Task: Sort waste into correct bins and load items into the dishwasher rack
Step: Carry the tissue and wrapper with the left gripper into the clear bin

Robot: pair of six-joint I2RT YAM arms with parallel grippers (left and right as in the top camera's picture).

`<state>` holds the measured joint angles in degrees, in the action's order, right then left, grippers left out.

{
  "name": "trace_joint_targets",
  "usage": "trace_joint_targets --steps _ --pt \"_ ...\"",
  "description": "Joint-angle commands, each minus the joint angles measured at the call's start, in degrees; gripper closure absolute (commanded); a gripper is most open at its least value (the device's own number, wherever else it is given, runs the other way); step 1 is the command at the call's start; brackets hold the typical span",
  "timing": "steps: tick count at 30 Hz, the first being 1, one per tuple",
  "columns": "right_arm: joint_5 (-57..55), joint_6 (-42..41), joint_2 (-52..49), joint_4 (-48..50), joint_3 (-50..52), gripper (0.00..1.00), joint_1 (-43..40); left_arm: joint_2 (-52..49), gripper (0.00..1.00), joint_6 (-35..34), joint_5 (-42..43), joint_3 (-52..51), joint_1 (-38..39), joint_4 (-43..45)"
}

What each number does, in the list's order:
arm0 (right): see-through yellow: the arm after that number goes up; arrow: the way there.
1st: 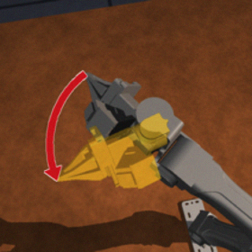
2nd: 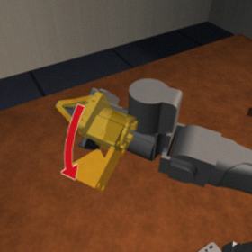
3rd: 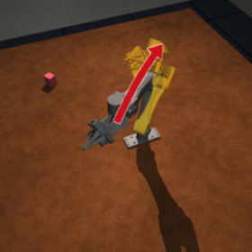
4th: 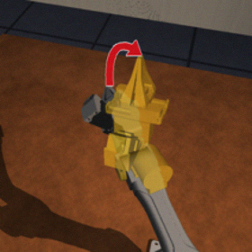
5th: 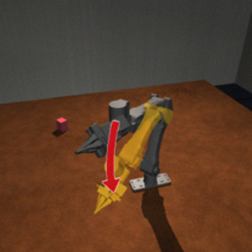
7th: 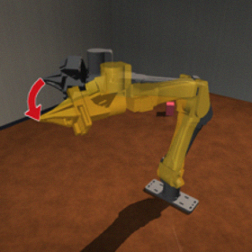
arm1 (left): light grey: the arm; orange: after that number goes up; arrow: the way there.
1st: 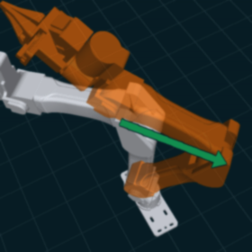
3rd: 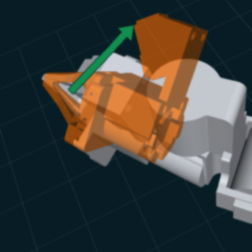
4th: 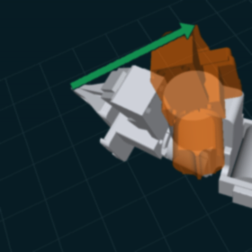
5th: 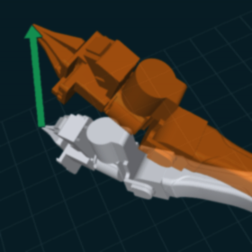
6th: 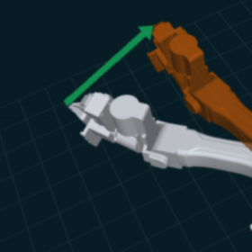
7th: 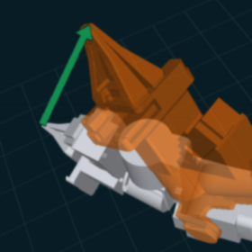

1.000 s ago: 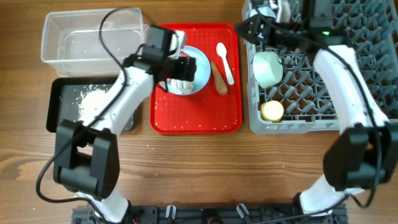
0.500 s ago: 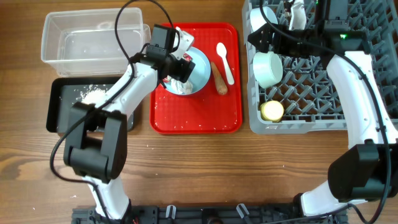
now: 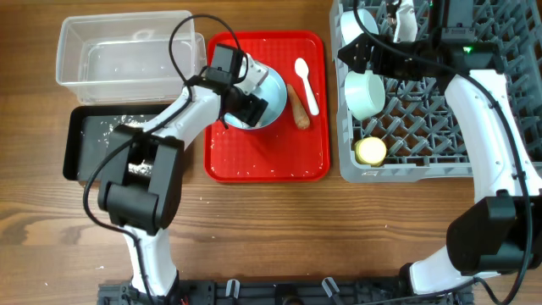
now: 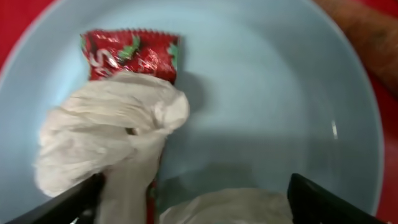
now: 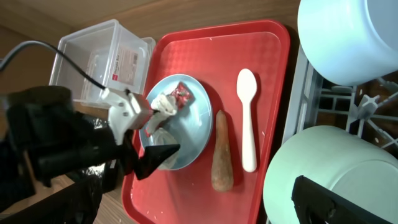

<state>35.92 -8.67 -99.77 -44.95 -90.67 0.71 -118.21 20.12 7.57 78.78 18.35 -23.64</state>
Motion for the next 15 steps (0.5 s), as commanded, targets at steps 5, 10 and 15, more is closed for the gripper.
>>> trace_joint_targets --steps 5,10,15 --pt "-0.61 1.20 1.09 -0.35 -0.59 0.00 0.07 -1.55 0.17 0.48 0.72 0.68 -0.15 0.09" --pt "-0.61 1.20 1.09 -0.37 -0.59 0.00 0.07 -1.81 0.62 0.15 0.74 0.68 -0.09 -0.74" --pt "-0.59 1.18 1.09 -0.37 -0.59 0.00 0.07 -1.79 0.96 -6.05 0.74 0.68 -0.09 -0.81"
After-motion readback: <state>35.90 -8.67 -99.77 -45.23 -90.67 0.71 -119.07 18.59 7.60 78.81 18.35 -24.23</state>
